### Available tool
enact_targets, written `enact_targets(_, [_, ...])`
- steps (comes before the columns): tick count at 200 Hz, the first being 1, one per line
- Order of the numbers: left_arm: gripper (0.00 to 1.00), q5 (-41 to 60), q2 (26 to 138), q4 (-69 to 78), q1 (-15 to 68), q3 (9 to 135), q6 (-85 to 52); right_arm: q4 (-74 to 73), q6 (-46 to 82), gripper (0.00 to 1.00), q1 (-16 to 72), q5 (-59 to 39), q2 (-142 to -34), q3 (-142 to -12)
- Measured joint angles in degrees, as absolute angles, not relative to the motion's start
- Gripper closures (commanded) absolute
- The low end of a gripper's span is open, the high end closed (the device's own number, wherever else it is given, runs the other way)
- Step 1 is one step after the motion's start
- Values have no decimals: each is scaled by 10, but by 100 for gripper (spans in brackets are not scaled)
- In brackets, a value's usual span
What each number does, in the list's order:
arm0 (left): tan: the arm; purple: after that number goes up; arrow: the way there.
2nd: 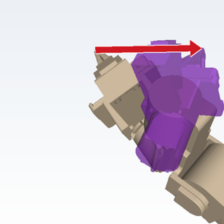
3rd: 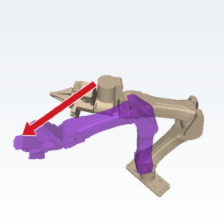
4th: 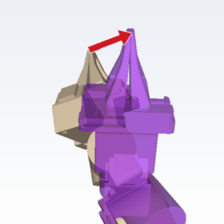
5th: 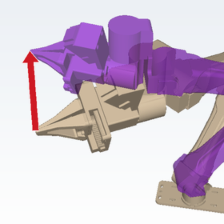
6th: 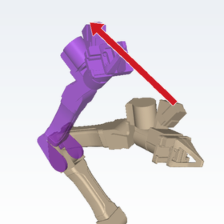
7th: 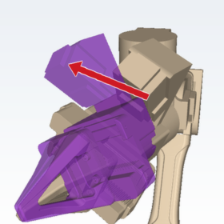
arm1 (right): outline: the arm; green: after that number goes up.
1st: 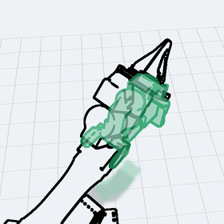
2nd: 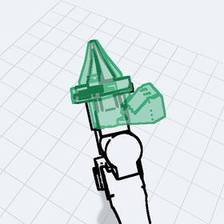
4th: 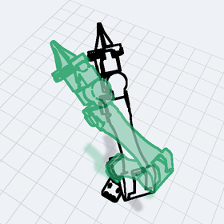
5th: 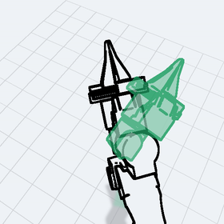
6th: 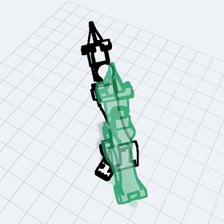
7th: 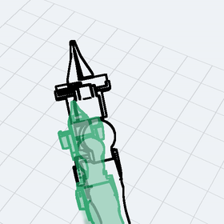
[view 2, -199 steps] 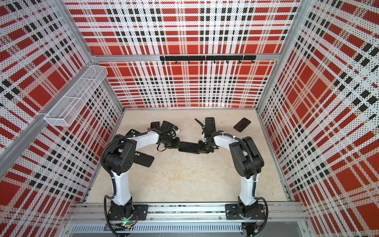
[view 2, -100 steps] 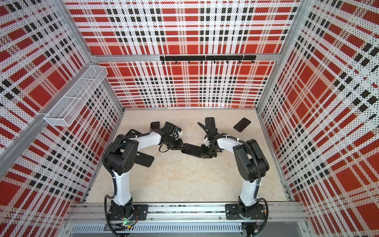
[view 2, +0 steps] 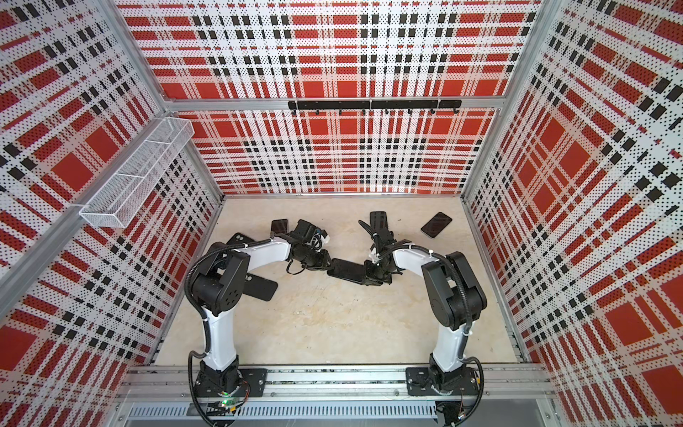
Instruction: Put the phone into the phone case
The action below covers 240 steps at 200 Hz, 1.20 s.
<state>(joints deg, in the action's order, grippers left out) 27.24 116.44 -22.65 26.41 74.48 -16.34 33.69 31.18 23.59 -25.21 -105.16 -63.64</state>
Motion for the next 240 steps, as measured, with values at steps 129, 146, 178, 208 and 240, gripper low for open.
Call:
enact_targets(129, [74, 272, 1167, -213, 266, 745, -167, 403, 347, 92, 248, -236, -1102, -687])
enact_targets(146, [74, 272, 1167, -212, 266, 744, -168, 415, 350, 92, 254, -230, -1109, -694])
enact_targets(178, [75, 306, 1175, -202, 277, 742, -175, 385, 349, 92, 289, -237, -1145, -714])
enact_targets(208, [75, 339, 1179, -197, 303, 739, -178, 311, 345, 94, 316, -238, -1160, -723])
enact_targets(240, [75, 349, 1181, -197, 299, 738, -179, 318, 335, 91, 309, -201, -1126, -714])
